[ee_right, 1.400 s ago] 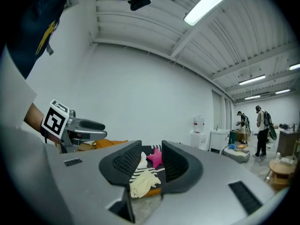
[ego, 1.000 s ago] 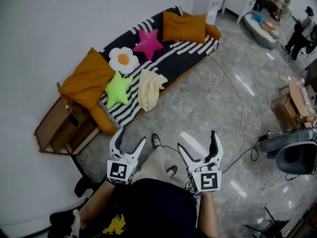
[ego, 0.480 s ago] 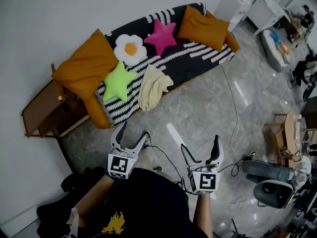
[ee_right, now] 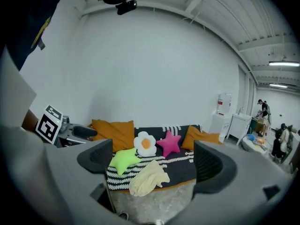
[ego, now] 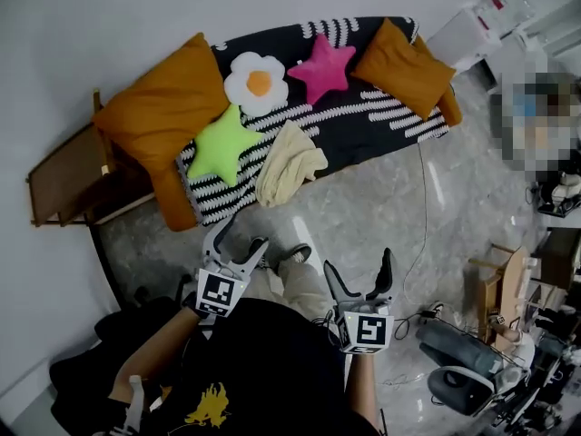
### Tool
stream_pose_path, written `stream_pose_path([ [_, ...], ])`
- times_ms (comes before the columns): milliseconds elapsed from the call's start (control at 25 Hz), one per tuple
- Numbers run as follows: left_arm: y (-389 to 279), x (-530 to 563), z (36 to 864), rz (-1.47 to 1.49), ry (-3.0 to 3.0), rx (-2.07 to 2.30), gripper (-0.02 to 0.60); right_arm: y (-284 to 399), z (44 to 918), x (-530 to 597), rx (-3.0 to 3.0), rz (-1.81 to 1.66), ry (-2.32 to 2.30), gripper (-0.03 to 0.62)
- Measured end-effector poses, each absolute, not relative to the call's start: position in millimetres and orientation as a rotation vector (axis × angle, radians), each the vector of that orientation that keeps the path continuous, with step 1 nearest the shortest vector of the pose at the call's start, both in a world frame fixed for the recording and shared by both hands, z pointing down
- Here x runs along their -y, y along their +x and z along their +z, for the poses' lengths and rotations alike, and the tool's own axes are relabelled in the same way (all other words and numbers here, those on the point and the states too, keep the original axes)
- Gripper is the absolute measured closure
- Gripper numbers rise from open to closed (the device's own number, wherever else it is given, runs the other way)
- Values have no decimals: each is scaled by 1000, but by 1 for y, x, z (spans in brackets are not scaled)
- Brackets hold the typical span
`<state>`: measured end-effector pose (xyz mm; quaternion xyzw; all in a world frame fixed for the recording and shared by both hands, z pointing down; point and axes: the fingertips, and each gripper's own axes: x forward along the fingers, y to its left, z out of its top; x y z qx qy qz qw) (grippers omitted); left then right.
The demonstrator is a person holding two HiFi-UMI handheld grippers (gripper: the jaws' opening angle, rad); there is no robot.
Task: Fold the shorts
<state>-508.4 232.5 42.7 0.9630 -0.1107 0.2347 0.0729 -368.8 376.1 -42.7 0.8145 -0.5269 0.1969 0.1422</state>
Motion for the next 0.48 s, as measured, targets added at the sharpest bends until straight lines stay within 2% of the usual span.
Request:
stream_pose_path([
  [160,-481,-201,61,742,2872,395,229,-336,-18,-333,1592,583,2278,53],
  [360,-426,-148,72,818,2878,526,229,-269,53,-277,1681,627,2099,86],
  [480,-381,-121,73,844,2867,571,229,-221,106,-246,1714,727,2023,135],
])
